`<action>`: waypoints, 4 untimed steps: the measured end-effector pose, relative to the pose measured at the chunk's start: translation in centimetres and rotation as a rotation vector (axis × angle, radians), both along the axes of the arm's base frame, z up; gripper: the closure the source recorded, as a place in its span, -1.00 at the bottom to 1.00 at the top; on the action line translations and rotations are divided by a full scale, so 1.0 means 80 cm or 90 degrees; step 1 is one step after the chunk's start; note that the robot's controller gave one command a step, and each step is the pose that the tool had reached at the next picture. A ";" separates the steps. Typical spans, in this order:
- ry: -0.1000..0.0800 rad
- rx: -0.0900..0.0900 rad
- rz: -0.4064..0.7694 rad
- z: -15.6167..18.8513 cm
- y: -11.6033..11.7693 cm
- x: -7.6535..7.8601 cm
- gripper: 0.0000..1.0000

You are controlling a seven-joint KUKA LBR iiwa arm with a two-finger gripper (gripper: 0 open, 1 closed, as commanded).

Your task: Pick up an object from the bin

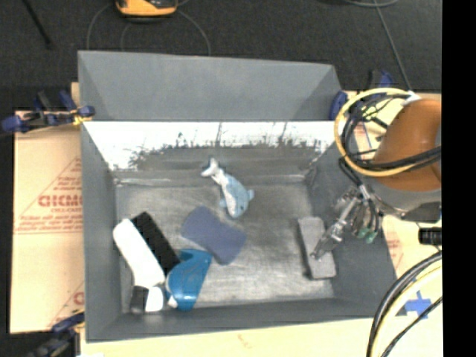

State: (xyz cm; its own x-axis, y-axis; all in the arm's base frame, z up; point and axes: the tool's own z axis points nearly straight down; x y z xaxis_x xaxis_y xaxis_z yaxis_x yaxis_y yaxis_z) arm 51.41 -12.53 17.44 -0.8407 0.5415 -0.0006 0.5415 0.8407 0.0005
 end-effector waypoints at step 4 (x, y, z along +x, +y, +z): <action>-0.025 -0.009 -0.049 -0.100 -0.026 -0.003 1.00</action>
Offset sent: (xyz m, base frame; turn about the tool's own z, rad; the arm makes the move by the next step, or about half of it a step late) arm 0.0001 -0.0074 -0.1044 0.9407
